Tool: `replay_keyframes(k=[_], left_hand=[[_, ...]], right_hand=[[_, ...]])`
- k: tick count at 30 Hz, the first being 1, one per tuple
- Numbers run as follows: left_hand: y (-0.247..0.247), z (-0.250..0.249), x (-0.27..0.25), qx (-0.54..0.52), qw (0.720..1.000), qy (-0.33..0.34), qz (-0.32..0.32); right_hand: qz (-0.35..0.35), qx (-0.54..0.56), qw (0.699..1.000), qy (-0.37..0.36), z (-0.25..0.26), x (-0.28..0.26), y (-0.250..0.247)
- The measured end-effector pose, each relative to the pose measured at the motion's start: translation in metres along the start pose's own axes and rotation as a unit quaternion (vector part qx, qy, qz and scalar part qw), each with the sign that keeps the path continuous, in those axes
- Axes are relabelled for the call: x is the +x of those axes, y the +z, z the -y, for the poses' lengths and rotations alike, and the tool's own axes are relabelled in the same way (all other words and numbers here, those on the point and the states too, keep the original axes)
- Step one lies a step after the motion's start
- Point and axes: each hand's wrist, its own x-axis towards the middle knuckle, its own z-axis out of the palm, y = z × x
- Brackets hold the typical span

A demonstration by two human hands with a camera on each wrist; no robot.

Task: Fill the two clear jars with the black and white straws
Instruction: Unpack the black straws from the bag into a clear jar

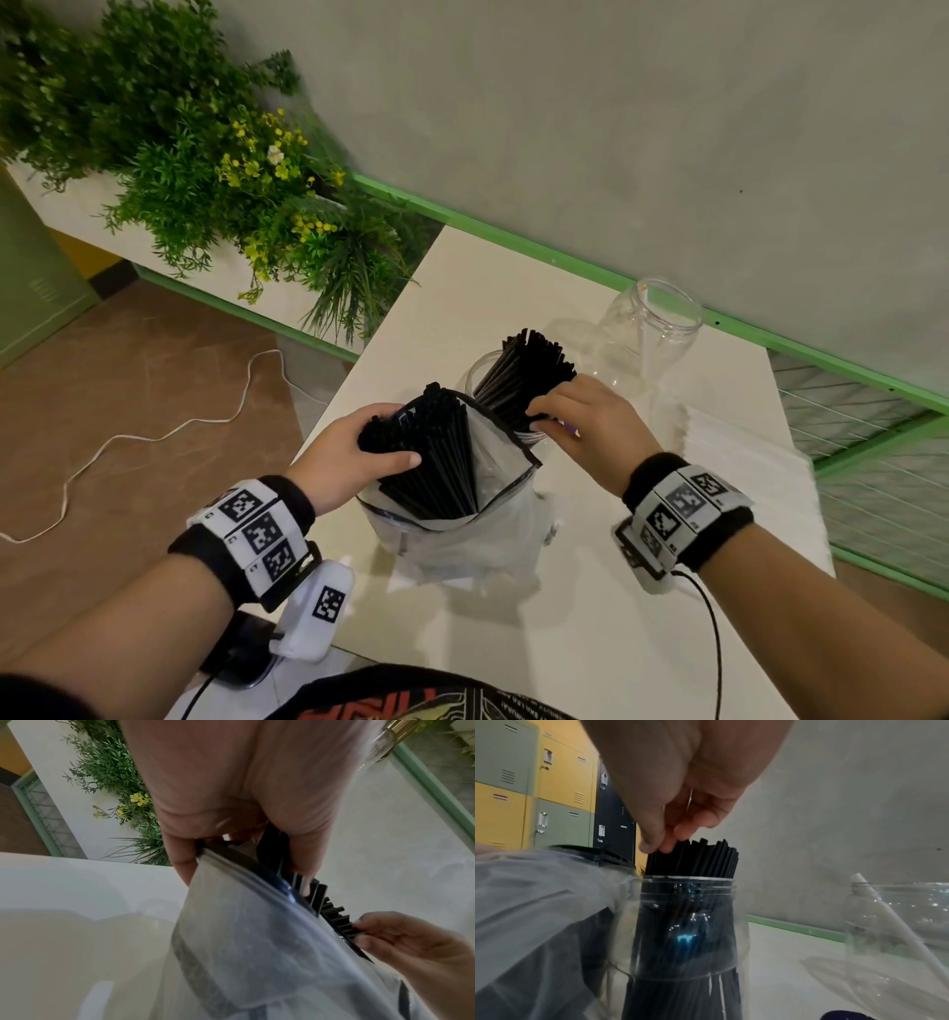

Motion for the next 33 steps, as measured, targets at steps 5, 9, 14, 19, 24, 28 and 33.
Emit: replay_keyframes(k=[5,9,14,19,24,28,33], left_hand=[[0.002,-0.003,-0.002,-0.001,1.000,0.001,-0.001],[0.002,-0.003,-0.003,-0.007,1.000,-0.002,-0.008],[0.001,-0.003,-0.002,-0.001,1.000,-0.005,-0.006],[-0.001,-0.002,-0.002,0.000,1.000,-0.006,0.000],[0.002,-0.004,-0.001,0.003,1.000,-0.001,0.002],[0.003,-0.004,0.000,0.004,1.000,-0.007,0.002],[0.003,-0.006,-0.002,0.002,1.000,-0.012,0.004]], right_hand=[[-0.020,0.026,0.998,0.048,0.000,0.027,-0.002],[0.008,0.009,0.998,0.060,-0.009,0.059,0.003],[-0.017,0.062,0.982,0.178,-0.010,0.066,0.013],[-0.026,0.032,0.992,0.122,-0.017,0.018,-0.008],[0.113,-0.107,0.987,0.037,-0.037,-0.005,0.009],[0.159,-0.132,0.978,0.018,-0.035,0.028,0.018],[0.206,-0.085,0.974,0.025,-0.027,0.071,0.026]])
